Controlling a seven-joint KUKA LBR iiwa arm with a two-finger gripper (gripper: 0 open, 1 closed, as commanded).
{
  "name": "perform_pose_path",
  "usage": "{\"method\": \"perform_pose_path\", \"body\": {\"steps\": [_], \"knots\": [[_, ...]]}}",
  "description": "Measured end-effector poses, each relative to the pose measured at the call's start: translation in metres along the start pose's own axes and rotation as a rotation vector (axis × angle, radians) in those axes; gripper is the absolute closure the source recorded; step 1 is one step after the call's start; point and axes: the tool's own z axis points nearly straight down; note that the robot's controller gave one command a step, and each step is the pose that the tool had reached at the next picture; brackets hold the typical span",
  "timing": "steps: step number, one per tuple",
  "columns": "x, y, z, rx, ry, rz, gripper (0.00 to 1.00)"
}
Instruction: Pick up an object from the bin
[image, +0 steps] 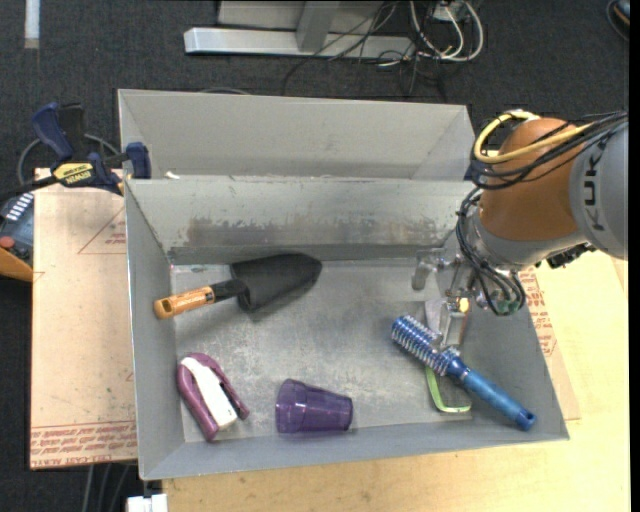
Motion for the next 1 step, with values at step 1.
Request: {"method": "perform_pose_path", "body": {"steps": [1], "knots": [[-0.0018,0.0006,-0.0046,0.001,-0.007,-0.003,0.0]]}}
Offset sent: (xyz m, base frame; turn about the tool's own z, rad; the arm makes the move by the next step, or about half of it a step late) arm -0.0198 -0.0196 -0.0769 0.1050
